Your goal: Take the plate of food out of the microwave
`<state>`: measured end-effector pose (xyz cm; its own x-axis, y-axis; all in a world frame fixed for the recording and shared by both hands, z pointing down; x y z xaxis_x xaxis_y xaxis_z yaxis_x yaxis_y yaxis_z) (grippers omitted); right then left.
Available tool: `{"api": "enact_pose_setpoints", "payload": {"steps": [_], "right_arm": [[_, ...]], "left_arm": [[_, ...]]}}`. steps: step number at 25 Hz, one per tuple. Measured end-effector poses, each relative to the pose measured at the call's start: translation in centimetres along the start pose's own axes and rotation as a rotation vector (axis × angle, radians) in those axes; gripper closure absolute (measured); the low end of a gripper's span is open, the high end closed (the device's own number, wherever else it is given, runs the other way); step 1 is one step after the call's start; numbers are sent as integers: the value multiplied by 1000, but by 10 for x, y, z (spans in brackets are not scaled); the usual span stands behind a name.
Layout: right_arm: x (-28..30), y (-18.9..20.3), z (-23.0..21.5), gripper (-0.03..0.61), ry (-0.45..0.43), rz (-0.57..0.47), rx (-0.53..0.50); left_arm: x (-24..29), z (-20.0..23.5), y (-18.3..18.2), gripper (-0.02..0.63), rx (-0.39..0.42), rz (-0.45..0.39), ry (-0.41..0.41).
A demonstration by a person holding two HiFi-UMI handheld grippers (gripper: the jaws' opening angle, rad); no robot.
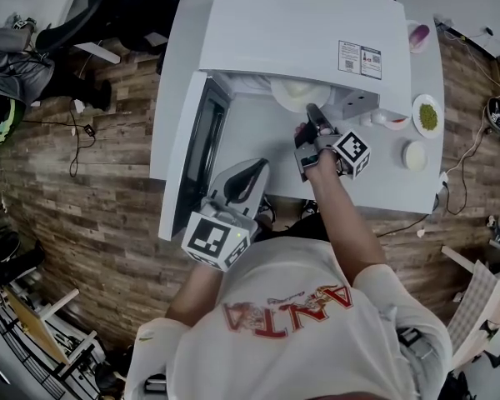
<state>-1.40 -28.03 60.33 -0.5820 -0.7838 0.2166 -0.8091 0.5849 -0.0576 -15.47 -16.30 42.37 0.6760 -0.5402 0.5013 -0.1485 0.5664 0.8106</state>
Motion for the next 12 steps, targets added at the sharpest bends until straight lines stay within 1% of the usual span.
{"api": "enact_pose_setpoints", "payload": {"steps": [4,8,12], "right_arm": [[-27,16,0,561,-2,51,-4],[-62,29,-8,561,14,141,-23],[-105,31,-18,561,18,165,-6]], "left_arm": [[5,-12,-1,604,21,-3,29],[12,-27,-6,604,45,-3,58],[21,-44,-9,604,64,12,87]]}}
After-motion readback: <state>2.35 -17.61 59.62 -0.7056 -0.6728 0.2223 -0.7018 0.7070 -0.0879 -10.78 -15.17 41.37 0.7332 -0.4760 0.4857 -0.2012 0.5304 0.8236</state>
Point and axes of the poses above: the fingertips, and each gripper's own axes: x forward along the fingers, z to its left, y out of its underside, the point moved 1 cm from there along -x, backward along the fingers, and after that the axes turned 15 degrees about z, right-handed, at the moved point
